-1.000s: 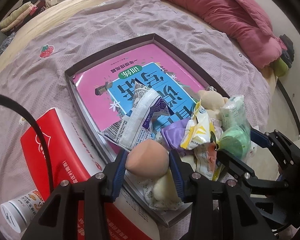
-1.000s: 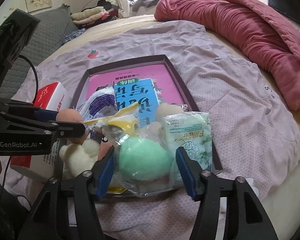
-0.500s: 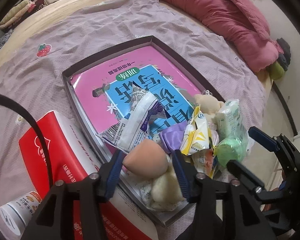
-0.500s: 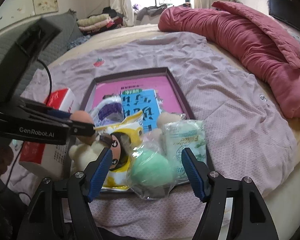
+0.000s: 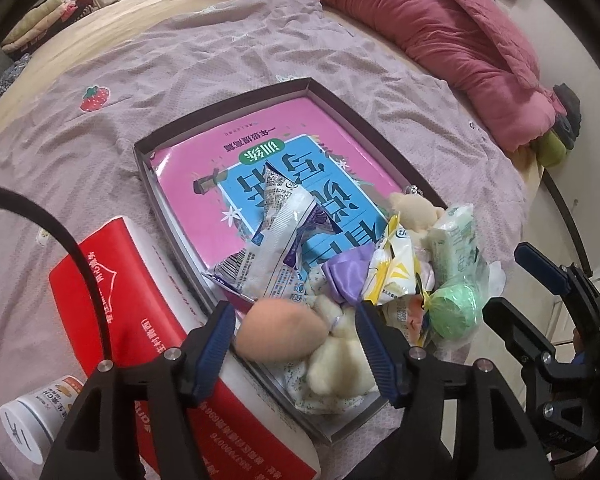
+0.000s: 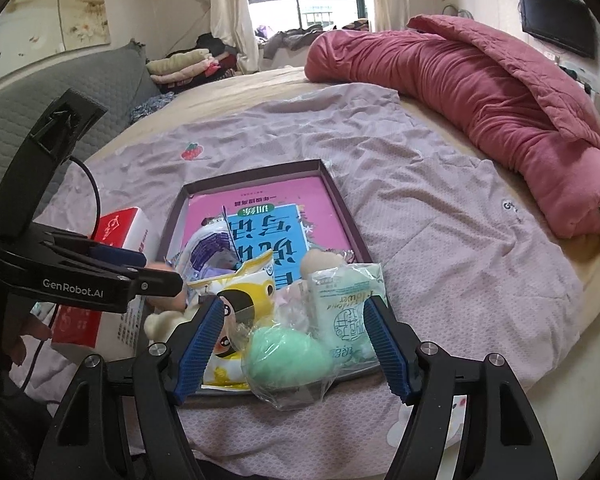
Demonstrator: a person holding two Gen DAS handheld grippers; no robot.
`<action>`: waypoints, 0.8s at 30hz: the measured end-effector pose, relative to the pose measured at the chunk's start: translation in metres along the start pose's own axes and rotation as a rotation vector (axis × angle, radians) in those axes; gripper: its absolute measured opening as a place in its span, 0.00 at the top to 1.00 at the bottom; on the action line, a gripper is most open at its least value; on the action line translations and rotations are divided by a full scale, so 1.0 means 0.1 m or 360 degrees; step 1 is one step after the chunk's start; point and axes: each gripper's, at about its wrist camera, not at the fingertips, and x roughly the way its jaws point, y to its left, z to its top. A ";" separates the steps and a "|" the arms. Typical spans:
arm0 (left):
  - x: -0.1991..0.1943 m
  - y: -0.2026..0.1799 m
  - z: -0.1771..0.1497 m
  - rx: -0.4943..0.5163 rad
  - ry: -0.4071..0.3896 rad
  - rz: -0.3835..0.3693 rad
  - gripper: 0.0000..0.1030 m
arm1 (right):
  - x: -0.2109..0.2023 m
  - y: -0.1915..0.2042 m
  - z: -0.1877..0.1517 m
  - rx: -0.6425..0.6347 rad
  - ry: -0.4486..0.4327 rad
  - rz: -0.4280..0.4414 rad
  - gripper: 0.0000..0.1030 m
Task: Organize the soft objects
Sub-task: 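Raise both open tools away from the tray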
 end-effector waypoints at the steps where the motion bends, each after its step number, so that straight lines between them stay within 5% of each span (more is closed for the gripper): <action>1: -0.02 0.00 0.00 0.0003 -0.0005 0.0002 0.39 | -0.01 0.00 0.01 0.0000 -0.0003 -0.0002 0.29; 24: -0.80 -0.11 -0.12 0.0061 -0.0227 0.0043 0.29 | -0.40 0.12 0.18 0.0007 -0.0156 -0.0036 0.28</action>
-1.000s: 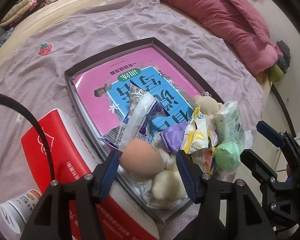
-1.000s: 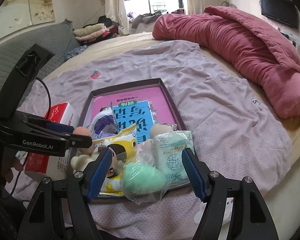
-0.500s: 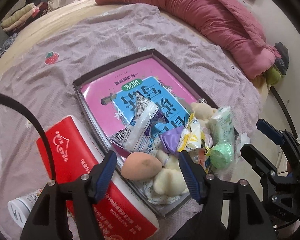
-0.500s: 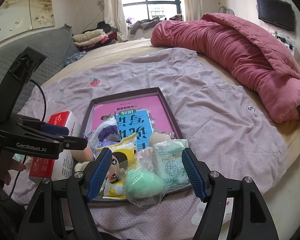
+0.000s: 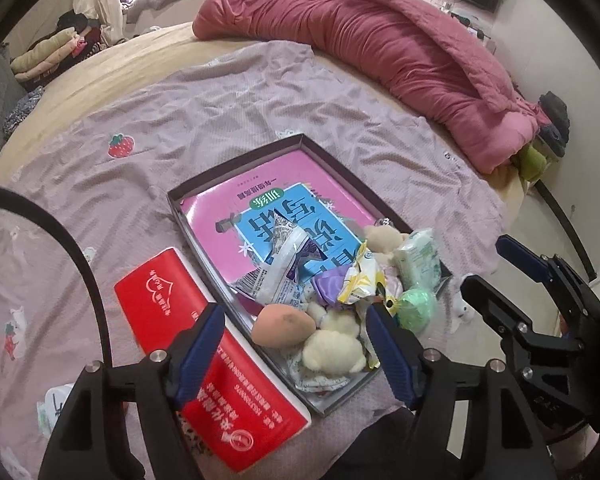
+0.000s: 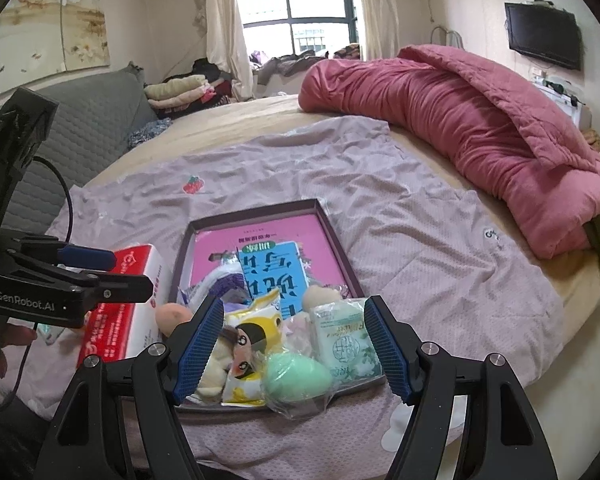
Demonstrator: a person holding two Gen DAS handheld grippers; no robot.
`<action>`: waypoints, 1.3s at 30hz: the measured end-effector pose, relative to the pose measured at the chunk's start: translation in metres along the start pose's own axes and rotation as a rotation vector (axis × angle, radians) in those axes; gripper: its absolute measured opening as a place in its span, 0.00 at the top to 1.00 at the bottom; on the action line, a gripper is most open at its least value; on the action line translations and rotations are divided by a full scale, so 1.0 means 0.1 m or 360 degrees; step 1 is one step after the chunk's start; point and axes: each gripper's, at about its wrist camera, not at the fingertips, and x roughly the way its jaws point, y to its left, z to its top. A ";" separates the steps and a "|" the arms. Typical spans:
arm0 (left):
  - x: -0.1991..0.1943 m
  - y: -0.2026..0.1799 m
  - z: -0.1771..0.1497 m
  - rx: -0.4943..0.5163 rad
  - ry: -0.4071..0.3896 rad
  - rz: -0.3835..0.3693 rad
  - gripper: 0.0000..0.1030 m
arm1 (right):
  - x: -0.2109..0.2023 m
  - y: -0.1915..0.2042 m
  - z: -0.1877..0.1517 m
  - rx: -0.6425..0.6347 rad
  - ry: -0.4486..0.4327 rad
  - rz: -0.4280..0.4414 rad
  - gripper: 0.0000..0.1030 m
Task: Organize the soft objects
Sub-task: 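Raise both open tools away from the tray, then move the left tool to the green wipes pack while the right approaches the leopard scrunchie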
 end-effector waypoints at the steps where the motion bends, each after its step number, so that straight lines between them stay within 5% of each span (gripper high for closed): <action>1: -0.04 0.00 -0.01 0.0000 -0.0010 0.0000 0.29 | -0.03 0.02 0.01 -0.0008 -0.0009 0.0001 0.28; 15: -0.95 0.44 -0.26 -0.0139 -0.0202 0.0011 0.29 | -0.35 0.60 0.26 -0.0213 -0.0122 0.0104 0.28; 23: -1.51 1.23 -0.59 -0.0283 -0.0292 0.0239 0.28 | -0.48 1.34 0.31 -0.0524 -0.0149 0.0244 0.28; 39: -1.36 2.39 -1.59 -0.0670 -0.0158 0.0351 0.28 | -0.28 2.56 -0.07 -0.1094 0.0037 0.0413 0.28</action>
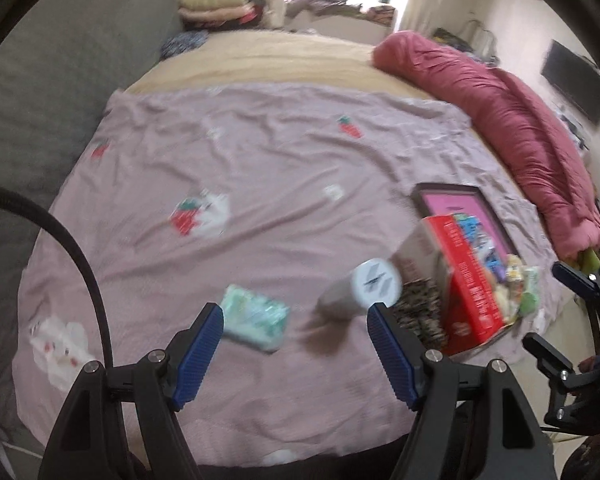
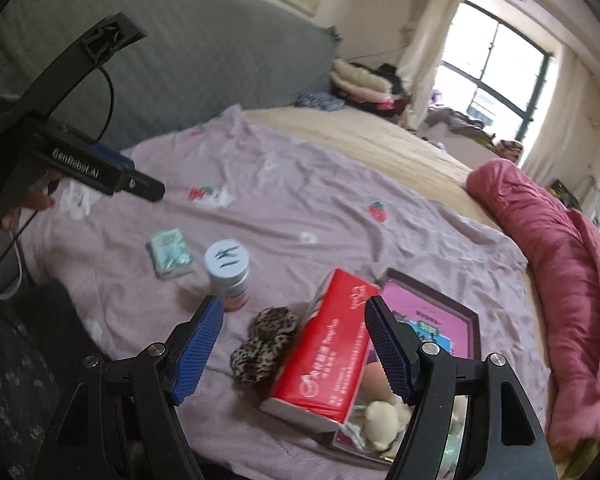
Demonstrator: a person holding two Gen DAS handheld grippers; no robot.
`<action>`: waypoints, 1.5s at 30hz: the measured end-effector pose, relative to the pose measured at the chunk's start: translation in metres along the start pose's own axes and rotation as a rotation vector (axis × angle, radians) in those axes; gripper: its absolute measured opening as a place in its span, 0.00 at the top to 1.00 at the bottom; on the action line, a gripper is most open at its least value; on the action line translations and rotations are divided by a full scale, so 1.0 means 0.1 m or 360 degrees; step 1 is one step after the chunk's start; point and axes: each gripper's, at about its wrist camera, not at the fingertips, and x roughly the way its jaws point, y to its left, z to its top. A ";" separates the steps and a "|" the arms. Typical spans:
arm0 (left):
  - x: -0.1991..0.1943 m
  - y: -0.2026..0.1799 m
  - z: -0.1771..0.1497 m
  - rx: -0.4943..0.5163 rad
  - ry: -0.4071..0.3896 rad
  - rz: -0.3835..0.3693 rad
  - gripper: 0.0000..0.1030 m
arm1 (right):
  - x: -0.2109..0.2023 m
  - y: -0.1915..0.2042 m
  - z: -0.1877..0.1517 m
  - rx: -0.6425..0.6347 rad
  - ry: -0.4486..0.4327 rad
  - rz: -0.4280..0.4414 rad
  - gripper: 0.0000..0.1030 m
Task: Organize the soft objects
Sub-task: 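Move the left tool to the green wipes pack while the right approaches the leopard scrunchie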
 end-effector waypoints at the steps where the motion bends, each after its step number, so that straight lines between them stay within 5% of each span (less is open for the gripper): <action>1: 0.04 0.06 -0.04 -0.0017 0.0016 0.0006 0.28 | 0.05 0.04 -0.01 -0.0021 0.0021 0.0013 0.28; 17: 0.97 0.50 -0.28 -0.0182 0.0269 -0.0048 0.26 | 0.69 0.39 -0.06 -0.0249 0.0258 0.0063 0.28; 26: 1.46 0.74 -0.15 -0.0555 0.0400 -0.0102 0.26 | 1.01 0.47 -0.06 -0.0391 0.0331 0.0020 0.28; 36: 1.90 0.59 -0.09 -0.0615 0.0595 0.0003 0.25 | 1.46 0.61 -0.15 -0.0873 0.0528 -0.0036 0.28; 45: 1.94 0.68 -0.16 -0.0685 0.0564 -0.0050 0.25 | 2.01 0.64 -0.30 -0.1125 0.0791 0.0013 0.28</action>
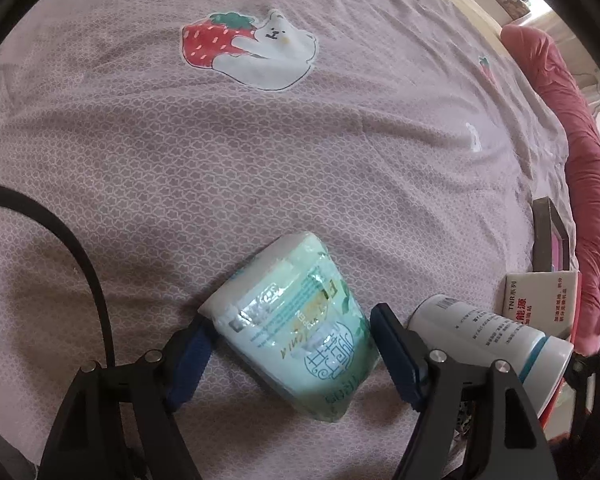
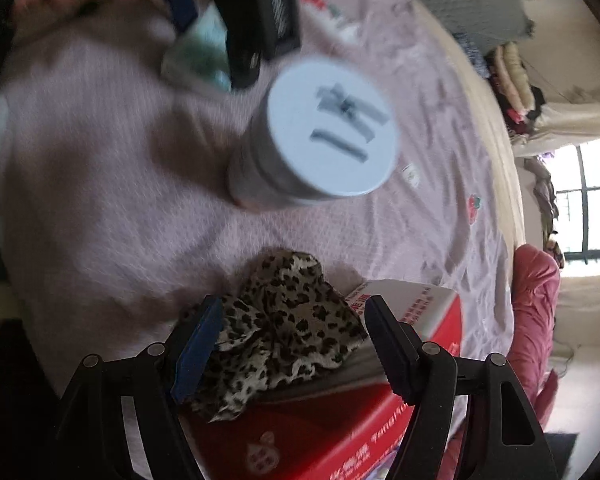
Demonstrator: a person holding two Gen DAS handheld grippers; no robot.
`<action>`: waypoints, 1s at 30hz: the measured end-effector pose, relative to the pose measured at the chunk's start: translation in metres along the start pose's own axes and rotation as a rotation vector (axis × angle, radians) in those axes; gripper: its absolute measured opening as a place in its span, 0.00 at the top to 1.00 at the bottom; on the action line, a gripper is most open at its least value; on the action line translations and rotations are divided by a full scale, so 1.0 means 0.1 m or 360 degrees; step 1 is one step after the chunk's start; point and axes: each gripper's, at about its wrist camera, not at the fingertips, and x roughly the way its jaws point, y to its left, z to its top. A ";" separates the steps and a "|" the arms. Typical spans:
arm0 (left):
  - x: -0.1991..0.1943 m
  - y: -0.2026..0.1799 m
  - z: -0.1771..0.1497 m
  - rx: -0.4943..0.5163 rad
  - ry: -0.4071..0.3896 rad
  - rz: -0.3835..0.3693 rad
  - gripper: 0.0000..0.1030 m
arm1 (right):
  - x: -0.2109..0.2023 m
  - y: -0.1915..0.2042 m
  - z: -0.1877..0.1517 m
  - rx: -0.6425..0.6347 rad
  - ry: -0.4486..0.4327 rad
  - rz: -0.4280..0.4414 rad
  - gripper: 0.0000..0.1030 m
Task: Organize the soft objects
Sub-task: 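Move the left tool to the green wipes pack while the right approaches the leopard scrunchie, then grasp the wipes pack with the left gripper while the right grasps the leopard scrunchie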
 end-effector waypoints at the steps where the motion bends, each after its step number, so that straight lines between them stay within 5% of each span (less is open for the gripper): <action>1: 0.00 0.00 0.01 -0.0005 -0.0002 -0.0001 0.27 | 0.07 0.01 0.01 -0.0007 0.0036 0.0005 0.28; 3: -0.02 0.03 0.02 -0.0017 -0.0009 0.0009 0.31 | 0.16 0.03 0.02 -0.0009 0.0051 0.0017 0.29; 7: -0.06 0.08 0.03 -0.0033 -0.0016 0.0029 0.42 | 0.21 0.08 0.03 0.0064 0.0042 0.0099 0.72; 12: -0.14 0.18 0.00 -0.0040 -0.0032 -0.0031 0.53 | 0.06 -0.09 -0.10 0.0462 -0.0095 0.0202 0.89; 18: -0.32 0.23 -0.13 -0.0018 -0.0083 -0.0134 0.58 | -0.34 -0.56 -0.47 0.1077 -0.0404 0.0412 0.92; 30: -1.22 -0.16 -0.41 0.0203 -0.0341 -0.0183 0.58 | -0.98 -0.90 -1.00 0.1508 -0.0684 0.0384 0.92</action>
